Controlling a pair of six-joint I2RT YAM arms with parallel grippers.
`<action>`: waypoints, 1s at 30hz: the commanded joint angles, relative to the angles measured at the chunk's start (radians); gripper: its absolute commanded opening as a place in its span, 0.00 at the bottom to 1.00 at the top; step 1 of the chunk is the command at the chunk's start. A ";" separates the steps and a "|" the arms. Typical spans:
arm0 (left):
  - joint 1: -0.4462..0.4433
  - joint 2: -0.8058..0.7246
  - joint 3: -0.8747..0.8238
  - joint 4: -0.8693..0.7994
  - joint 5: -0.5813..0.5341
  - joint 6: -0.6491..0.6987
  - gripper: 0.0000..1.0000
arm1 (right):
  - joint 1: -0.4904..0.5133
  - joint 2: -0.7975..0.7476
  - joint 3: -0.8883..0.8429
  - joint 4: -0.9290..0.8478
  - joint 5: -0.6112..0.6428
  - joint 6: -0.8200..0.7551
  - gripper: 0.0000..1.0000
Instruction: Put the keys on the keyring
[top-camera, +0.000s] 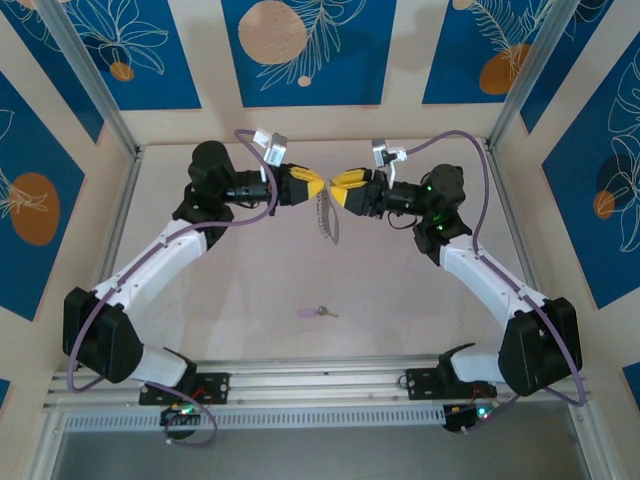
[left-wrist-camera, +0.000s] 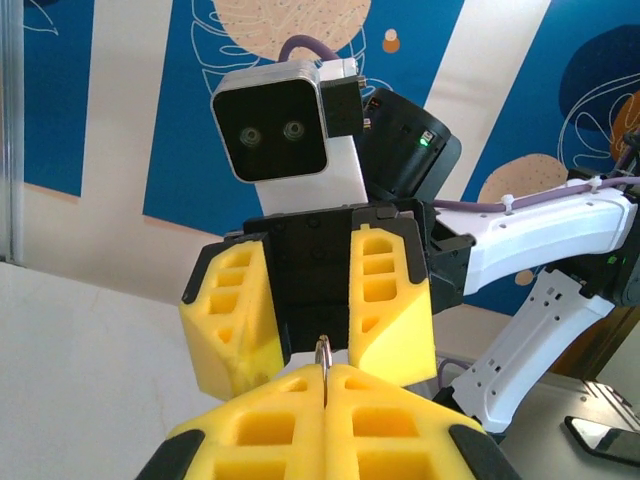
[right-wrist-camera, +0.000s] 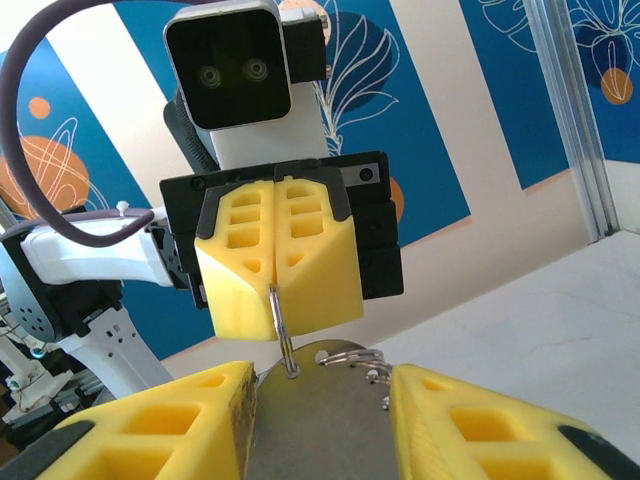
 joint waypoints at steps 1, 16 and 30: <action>-0.007 0.012 0.001 0.076 0.041 -0.033 0.00 | 0.009 0.014 0.033 0.039 0.008 0.001 0.40; -0.011 0.030 0.008 0.081 0.057 -0.046 0.00 | 0.013 0.018 0.032 0.070 0.011 0.016 0.01; -0.011 0.006 -0.020 0.076 -0.055 -0.043 0.13 | 0.011 0.003 -0.029 0.185 0.089 0.074 0.00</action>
